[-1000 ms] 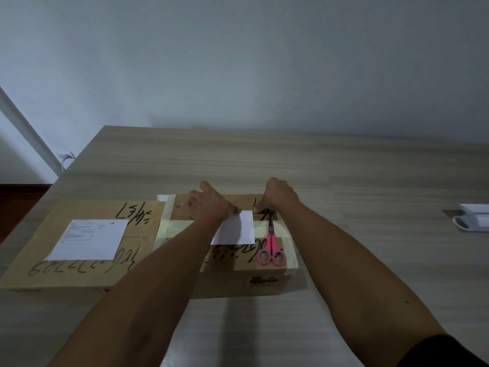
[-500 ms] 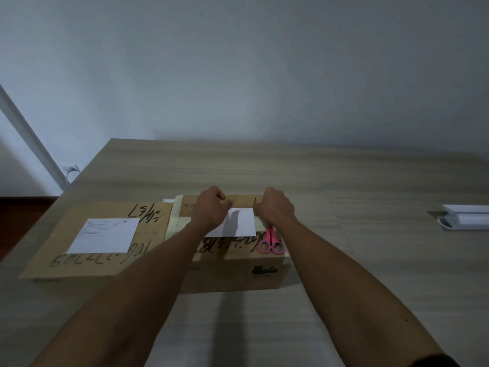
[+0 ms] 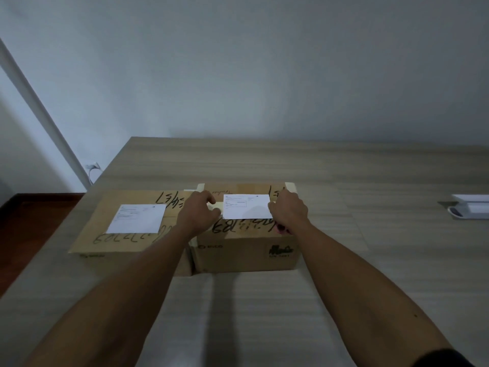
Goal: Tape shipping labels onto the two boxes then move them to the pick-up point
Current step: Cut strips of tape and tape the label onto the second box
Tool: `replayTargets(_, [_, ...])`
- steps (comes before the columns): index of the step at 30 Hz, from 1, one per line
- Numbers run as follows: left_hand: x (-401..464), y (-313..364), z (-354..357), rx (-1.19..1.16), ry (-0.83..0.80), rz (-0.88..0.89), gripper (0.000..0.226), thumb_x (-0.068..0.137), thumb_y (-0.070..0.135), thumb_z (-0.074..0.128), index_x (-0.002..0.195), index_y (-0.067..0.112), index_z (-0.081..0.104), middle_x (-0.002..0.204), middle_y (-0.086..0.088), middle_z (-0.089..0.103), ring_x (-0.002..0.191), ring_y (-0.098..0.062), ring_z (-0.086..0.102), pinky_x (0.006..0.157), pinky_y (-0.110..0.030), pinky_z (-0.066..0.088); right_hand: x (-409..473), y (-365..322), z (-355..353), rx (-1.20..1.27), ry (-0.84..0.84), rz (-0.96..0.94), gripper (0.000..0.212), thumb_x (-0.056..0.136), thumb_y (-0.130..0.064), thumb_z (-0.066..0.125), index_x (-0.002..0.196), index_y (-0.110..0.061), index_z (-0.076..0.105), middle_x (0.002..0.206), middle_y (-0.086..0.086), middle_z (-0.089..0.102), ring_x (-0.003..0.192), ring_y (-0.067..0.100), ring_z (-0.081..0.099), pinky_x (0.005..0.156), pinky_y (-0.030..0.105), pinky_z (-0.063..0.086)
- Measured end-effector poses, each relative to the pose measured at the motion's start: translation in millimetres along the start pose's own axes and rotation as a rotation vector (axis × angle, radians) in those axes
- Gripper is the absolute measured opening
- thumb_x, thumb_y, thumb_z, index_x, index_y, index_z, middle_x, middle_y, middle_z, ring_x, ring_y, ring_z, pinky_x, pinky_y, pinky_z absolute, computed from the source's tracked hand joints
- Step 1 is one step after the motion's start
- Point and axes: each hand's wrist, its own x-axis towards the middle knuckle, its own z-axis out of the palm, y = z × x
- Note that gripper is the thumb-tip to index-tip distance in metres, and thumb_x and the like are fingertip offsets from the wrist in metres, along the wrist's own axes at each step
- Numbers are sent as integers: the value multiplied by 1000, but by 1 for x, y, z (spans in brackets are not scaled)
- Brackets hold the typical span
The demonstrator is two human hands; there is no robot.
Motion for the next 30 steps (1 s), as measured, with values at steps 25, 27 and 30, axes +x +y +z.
replayTargets(25, [-46,-17,-16,-301,-9,148,6,98,22,65,97,17,67,103,0,70,84,-10,69,71,-31,59,-44,-66,27,620,-282,-200,49,98,-2,51,145,-14,54,131,5,61,94,18,60,68,25,49])
replayTargets(27, [-43,-14,-17,-320,-15,187,6,98,23,64,100,19,67,105,4,72,90,-10,70,81,-40,60,-45,-72,18,662,-294,-190,51,98,-2,50,147,-16,53,129,4,62,91,14,60,63,23,49])
replayTargets(30, [-40,-6,-17,-333,-28,246,8,100,22,60,104,19,67,113,6,71,102,-13,67,91,-41,58,-47,-76,9,739,-305,-170,50,97,-1,48,144,-15,57,128,5,63,95,14,61,67,27,52])
